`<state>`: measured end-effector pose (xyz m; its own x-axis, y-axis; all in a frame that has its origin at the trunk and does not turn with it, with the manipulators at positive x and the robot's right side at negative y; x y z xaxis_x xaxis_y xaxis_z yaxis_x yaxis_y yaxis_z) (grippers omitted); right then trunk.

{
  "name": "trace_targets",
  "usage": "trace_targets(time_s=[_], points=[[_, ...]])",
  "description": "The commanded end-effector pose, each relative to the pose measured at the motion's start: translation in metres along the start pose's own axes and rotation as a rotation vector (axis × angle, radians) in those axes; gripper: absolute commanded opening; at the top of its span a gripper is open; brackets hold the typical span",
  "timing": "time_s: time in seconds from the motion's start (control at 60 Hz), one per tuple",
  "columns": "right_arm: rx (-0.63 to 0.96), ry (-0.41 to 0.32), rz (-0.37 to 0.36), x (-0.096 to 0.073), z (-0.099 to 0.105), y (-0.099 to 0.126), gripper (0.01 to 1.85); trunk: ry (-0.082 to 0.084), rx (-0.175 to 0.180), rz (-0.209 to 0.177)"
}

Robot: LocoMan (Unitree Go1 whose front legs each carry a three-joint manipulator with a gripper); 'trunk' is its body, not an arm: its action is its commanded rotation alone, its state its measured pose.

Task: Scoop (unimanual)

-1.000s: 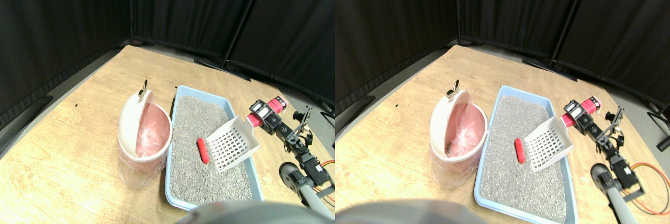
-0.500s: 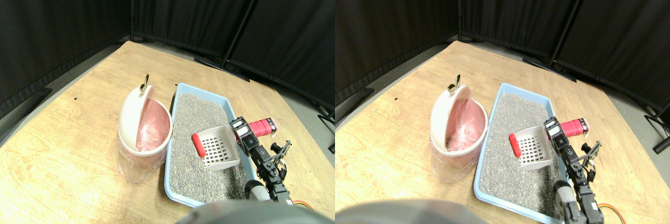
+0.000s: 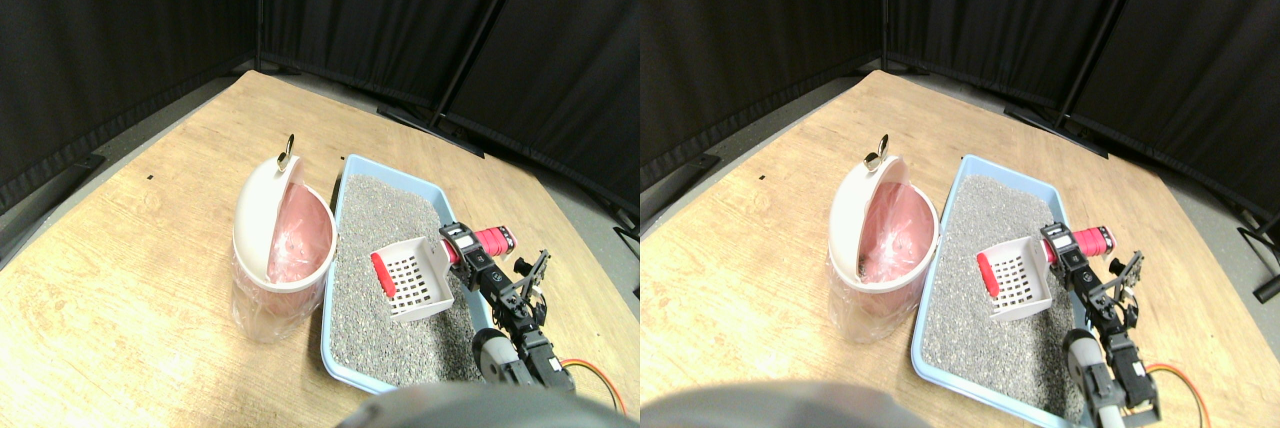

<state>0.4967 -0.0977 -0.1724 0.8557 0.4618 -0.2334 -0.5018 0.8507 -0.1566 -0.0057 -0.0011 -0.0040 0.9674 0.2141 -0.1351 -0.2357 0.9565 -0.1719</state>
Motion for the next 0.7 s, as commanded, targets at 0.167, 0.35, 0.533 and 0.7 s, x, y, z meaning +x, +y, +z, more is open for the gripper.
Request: trace_targets(time_s=[0.167,0.35,0.533,0.7], points=[[0.203,-0.052,-0.083,-0.008,0.017,-0.026,0.05,0.014,0.008,-0.001],[0.366,-0.121,-0.122,-0.017,0.02,-0.044,0.05,0.007,0.016,-0.015],[0.481,-0.186,-0.142,-0.025,0.022,-0.054,0.05,-0.005,0.019,-0.024],[0.526,-0.275,-0.136,-0.028,0.023,-0.063,0.05,-0.014,0.021,-0.03]])
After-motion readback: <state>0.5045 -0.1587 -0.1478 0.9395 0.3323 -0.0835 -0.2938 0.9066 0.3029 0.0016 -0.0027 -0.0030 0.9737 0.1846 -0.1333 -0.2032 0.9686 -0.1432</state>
